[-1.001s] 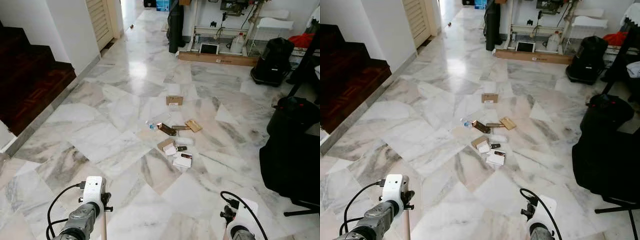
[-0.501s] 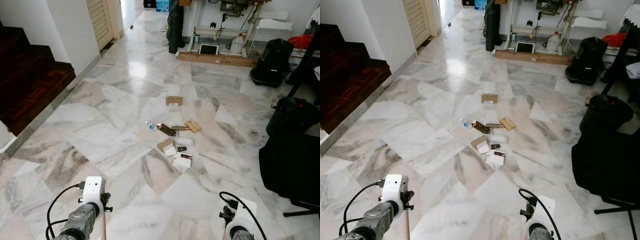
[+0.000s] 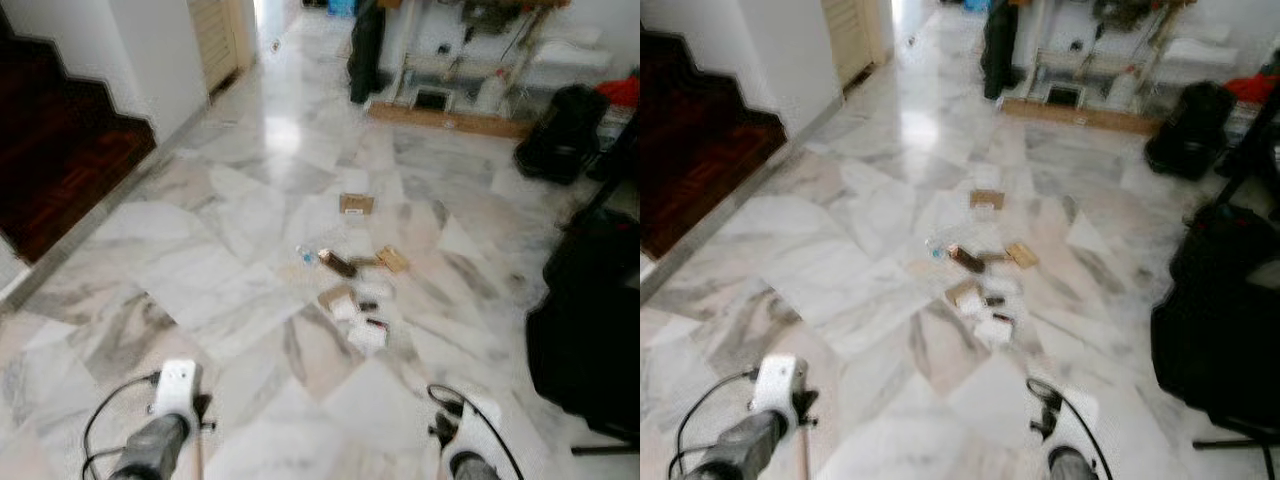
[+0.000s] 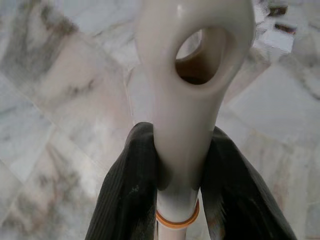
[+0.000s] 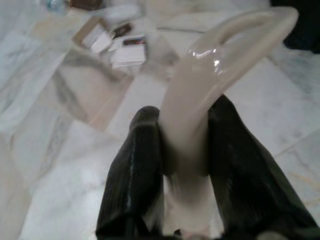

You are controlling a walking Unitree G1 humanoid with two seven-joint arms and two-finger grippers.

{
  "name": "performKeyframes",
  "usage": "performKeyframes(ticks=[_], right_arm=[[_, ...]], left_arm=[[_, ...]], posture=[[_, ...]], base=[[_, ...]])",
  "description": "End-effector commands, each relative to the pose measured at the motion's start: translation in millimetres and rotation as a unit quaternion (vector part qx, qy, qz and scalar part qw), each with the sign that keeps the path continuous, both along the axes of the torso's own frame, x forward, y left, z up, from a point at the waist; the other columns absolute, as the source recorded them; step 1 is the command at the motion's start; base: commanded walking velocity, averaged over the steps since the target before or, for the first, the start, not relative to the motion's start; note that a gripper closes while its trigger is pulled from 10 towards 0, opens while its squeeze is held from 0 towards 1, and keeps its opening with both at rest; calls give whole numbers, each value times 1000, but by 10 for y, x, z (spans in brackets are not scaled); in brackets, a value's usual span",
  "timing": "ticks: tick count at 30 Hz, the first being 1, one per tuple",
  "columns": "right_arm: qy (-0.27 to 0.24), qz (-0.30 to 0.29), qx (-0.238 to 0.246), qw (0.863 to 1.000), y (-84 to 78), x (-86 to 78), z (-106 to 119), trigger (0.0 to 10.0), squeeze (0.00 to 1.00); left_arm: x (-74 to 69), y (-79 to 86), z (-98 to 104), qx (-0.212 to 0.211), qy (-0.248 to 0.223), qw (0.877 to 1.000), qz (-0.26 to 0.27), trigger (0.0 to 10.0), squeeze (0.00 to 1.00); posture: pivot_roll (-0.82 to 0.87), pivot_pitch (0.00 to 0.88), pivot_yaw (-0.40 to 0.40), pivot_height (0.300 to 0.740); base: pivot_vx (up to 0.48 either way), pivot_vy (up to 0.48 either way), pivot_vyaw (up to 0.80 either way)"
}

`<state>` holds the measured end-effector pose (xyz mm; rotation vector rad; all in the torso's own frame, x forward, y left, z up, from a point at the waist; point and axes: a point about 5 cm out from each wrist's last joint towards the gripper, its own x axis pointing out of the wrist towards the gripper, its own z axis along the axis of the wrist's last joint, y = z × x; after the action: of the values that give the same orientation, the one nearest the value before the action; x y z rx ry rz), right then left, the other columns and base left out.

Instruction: Sweep floor

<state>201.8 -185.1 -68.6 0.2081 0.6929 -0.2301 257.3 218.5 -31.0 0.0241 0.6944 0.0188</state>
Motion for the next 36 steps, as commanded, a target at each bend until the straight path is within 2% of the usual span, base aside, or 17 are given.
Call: performKeyframes(ticks=[1, 10, 15, 36], right_arm=[[-10, -12, 21, 1000, 52, 27, 12, 10000, 0], [-9, -16, 25, 1000, 51, 34, 13, 10000, 0], [-9, -16, 29, 999, 55, 33, 11, 10000, 0], [-10, -15, 27, 999, 20, 17, 9, 10000, 0]], left_arm=[[-2, -67, -15, -3, 1, 1000, -13, 10000, 0], [3, -74, -13, -5, 0, 1000, -13, 10000, 0], [23, -80, 2, -5, -4, 1000, -14, 10000, 0], [17, -91, -6, -11, -4, 1000, -6, 10000, 0]], posture=[[57, 0, 4, 740], [59, 0, 1, 740], [62, 0, 0, 740], [63, 4, -20, 740]], base=[[311, 0, 0], [312, 0, 0], [310, 0, -765], [309, 0, 0]])
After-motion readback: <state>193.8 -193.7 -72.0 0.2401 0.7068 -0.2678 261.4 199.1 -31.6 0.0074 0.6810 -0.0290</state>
